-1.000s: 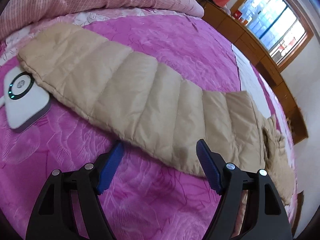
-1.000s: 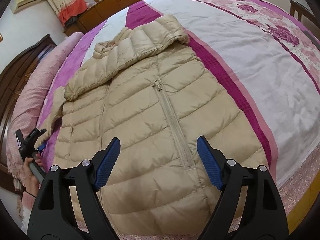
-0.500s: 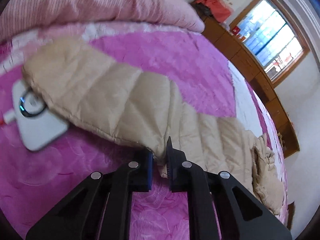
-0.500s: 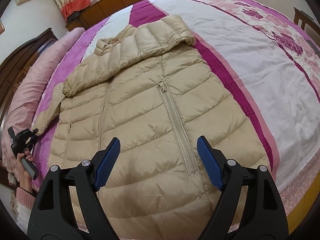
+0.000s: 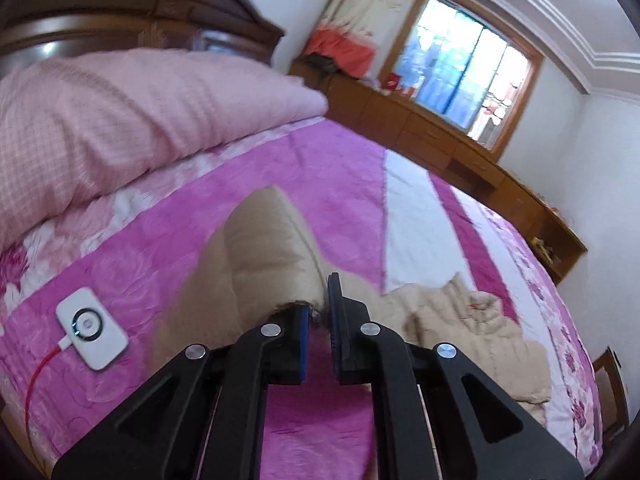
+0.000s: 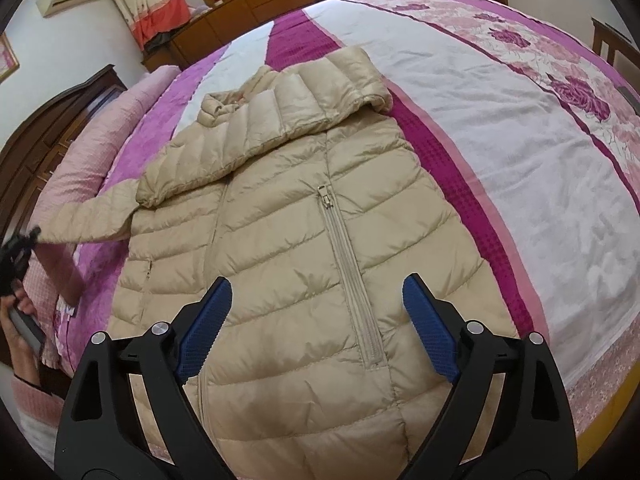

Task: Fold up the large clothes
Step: 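Grasp the other sleeve cuff with the left tool and lift it, then fold the held sleeve across the jacket front with the left tool and release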

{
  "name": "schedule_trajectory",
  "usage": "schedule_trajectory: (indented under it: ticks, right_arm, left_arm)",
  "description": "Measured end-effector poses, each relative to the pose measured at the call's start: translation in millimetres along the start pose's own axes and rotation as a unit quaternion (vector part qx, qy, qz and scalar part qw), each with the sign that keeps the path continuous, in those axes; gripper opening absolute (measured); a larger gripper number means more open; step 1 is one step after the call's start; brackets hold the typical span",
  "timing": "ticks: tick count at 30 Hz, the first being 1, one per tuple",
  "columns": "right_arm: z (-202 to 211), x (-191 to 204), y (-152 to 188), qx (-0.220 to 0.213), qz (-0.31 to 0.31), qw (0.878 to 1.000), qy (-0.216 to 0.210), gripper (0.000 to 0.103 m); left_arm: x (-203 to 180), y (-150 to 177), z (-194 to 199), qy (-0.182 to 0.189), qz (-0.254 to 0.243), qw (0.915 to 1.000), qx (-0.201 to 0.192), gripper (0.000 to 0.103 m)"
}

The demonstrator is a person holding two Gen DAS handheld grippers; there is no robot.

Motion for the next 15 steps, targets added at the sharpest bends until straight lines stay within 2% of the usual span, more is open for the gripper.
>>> schedule_trajectory:
  ticks: [6, 15]
  right_arm:
    - [6, -2, -3, -0.010, 0.012, 1.000, 0.004, 0.095]
    - [13, -17, -4, -0.026, 0.006, 1.000, 0.006, 0.095]
  left_arm:
    - [-57, 9, 12, 0.036, -0.040, 0.9985, 0.000, 0.008]
    - [-145, 44, 6, 0.084, -0.098, 0.9913, 0.026, 0.008]
Point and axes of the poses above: each gripper's, at about its wrist camera, not at the fingertips, and z roughly against the way its jaws point, x to its left, y to its underside, the point moved 2 cm from there along -z, roughly the way its jaws point, and after that the axes turned 13 degrees about z, right-handed, at the moved point
